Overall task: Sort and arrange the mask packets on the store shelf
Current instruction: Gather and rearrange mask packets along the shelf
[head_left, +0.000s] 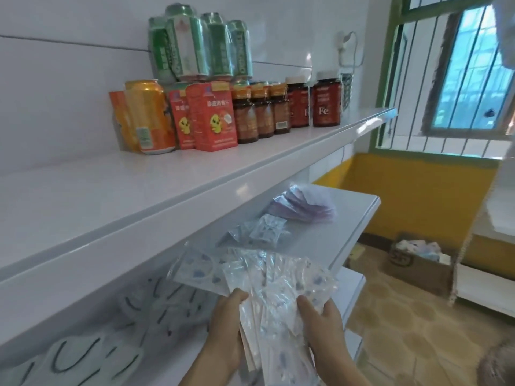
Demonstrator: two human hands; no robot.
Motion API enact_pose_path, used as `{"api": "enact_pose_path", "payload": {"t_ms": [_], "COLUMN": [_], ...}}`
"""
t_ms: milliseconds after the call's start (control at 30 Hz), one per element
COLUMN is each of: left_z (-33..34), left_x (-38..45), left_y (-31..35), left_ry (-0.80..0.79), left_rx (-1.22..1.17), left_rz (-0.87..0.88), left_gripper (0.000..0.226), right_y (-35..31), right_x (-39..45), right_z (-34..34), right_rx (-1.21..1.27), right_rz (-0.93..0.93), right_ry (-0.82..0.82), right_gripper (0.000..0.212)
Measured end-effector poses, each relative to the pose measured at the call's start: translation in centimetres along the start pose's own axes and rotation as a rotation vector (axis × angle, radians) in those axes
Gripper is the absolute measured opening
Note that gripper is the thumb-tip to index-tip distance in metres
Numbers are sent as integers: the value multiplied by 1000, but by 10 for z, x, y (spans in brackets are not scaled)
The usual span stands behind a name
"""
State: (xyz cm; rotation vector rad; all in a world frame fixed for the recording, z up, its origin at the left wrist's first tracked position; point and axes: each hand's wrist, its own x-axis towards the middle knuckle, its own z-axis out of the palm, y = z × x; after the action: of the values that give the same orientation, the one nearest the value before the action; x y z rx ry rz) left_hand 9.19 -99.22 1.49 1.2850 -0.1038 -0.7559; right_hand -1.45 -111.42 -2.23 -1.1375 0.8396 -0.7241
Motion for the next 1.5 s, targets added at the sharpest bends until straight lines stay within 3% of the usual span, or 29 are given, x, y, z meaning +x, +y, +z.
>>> {"api": "enact_pose_path", "payload": {"t_ms": [67, 233, 333, 433, 500, 667, 767, 833, 900, 967, 1100, 1233, 1333, 1500], "left_z": [13, 46, 74, 102, 117, 109, 100, 86, 73, 71, 81, 82, 85, 75], "left_x": [23, 98, 139, 175, 198, 259, 251, 244, 237, 230, 212, 197, 180, 119], "left_y": [0, -8, -2, 11, 24, 50, 59, 63, 68, 70, 71, 62, 60, 57], "left_ry": [31, 160, 274, 403, 457, 536, 558, 588, 630, 639, 543, 467, 449, 419], "left_rx": [33, 138, 111, 97, 98, 199, 548, 731, 786, 803, 836, 925, 1023, 1183], "left_rz": [-11, 67, 128, 162, 167, 8, -53, -148, -253, -320, -351, -297, -214, -80], "left_gripper": [19, 57, 58, 60, 38, 49, 50, 54, 58, 62, 63, 63, 53, 31], "right_y": [-2, -7, -25, -43, -59, -68, -68, -75, -85, -90, -95, -96, -98, -94], "right_x": [23, 95, 145, 202, 242, 350, 386, 395, 394, 395, 388, 363, 337, 285], "right_z": [-3, -1, 0, 5, 13, 46, 53, 48, 40, 33, 24, 25, 28, 51], "right_rx": [-10, 2, -21, -66, -105, -442, -816, -1032, -1185, -1301, -1439, -1427, -1343, -1247], "right_rz": [10, -30, -59, -66, -64, -37, -67, -196, -302, -331, -515, -673, -702, -808], "right_ry": [22, 57, 41, -9, -93, -334, -531, -617, -637, -655, -576, -603, -645, -864], "right_gripper": [34, 48, 30, 29, 31, 27, 28, 31, 42, 39, 52, 51, 30, 22]}}
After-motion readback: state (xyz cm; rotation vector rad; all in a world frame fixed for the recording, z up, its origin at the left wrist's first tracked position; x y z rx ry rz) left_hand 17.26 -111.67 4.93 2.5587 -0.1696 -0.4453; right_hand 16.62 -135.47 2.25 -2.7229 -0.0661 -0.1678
